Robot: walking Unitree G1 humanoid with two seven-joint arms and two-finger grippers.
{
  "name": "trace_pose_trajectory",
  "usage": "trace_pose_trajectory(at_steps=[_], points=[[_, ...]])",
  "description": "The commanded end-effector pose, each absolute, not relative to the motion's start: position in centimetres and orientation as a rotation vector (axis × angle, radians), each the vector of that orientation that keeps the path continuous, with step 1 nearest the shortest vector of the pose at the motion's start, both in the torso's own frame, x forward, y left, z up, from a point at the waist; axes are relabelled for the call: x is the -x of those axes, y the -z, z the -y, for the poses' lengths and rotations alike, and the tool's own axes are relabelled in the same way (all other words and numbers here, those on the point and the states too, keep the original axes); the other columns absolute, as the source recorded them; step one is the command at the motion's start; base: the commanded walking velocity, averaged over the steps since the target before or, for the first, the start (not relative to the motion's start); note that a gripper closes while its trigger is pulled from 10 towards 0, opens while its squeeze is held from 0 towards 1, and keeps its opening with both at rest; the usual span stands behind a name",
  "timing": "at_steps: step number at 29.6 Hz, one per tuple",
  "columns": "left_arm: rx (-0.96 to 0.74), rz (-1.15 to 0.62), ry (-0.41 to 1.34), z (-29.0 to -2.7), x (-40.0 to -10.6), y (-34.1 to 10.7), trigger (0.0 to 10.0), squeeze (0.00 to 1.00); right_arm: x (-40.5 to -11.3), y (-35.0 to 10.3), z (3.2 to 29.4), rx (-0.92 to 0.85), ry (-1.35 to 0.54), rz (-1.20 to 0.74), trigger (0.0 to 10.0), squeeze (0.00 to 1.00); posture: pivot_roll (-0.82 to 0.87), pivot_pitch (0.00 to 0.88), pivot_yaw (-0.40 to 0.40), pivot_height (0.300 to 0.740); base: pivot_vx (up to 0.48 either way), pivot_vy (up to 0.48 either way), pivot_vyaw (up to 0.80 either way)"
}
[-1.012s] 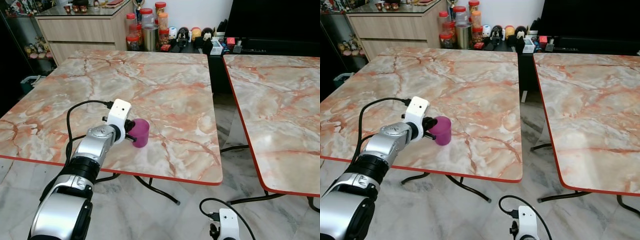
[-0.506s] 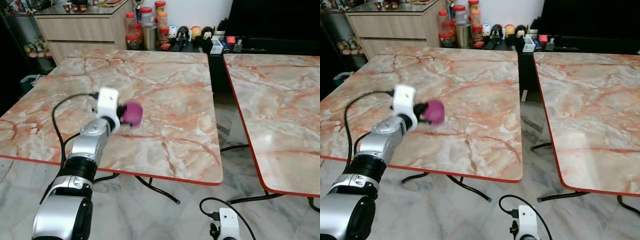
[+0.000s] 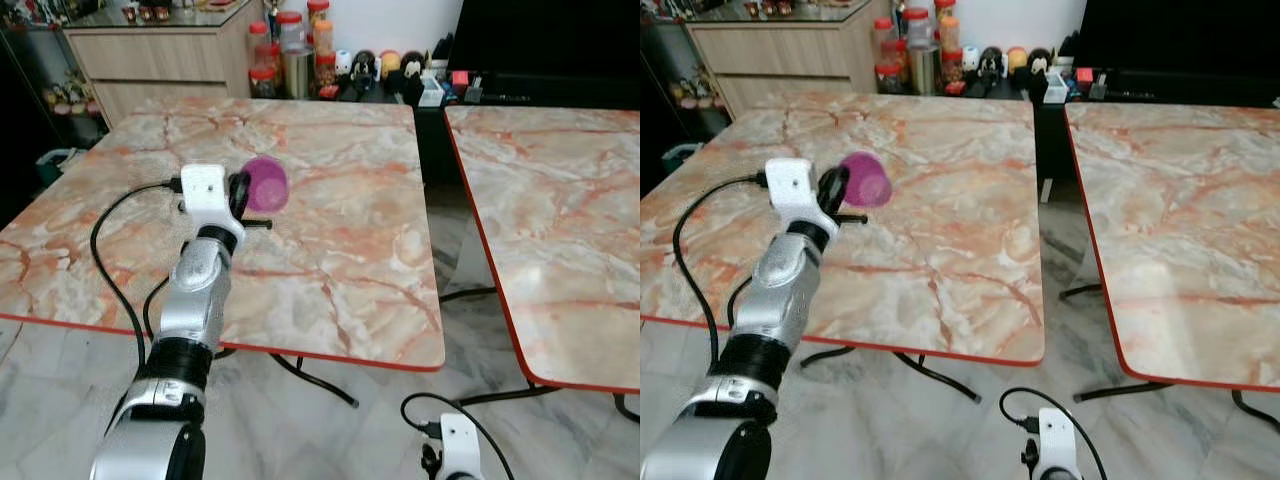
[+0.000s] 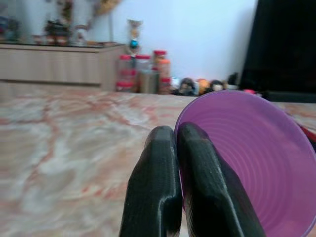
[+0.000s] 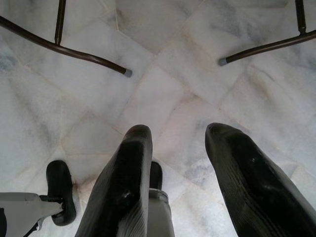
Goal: Setting the table
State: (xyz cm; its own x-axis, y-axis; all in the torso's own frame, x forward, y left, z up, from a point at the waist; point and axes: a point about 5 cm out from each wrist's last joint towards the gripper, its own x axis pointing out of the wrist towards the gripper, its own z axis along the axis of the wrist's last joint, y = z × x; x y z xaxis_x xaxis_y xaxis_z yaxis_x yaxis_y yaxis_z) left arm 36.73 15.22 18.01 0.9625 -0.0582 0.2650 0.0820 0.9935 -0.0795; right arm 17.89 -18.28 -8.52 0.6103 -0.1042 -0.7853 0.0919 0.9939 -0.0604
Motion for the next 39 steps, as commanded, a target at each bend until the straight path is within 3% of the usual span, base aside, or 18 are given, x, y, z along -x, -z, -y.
trace_pose_trajectory(at_steps=[1,14,22,39], points=[[0.062,0.308,0.037,-15.9,-36.5,-18.3,10.0,0.00,-18.0,8.4,18.4,0.008,0.115,-0.901,10.0,0.00,0.06,0.000,-0.018,0.740,0.000,0.000,0.00],[0.019,0.348,0.013,-16.2,-36.1,-17.9,10.0,0.00,-18.4,8.2,18.7,0.024,0.106,-0.896,10.0,0.00,0.07,0.000,-0.031,0.740,0.000,-0.021,0.00],[0.020,0.365,0.048,-15.2,-36.3,-18.2,10.0,0.00,-18.1,8.4,18.9,0.028,0.117,-0.914,10.0,0.00,0.05,0.000,-0.022,0.740,0.000,-0.397,0.00],[0.027,0.382,0.029,-15.7,-36.7,-18.8,10.0,0.00,-18.1,8.4,18.8,0.014,0.122,-0.917,10.0,0.00,0.06,0.000,-0.030,0.740,0.000,-0.420,-0.23]])
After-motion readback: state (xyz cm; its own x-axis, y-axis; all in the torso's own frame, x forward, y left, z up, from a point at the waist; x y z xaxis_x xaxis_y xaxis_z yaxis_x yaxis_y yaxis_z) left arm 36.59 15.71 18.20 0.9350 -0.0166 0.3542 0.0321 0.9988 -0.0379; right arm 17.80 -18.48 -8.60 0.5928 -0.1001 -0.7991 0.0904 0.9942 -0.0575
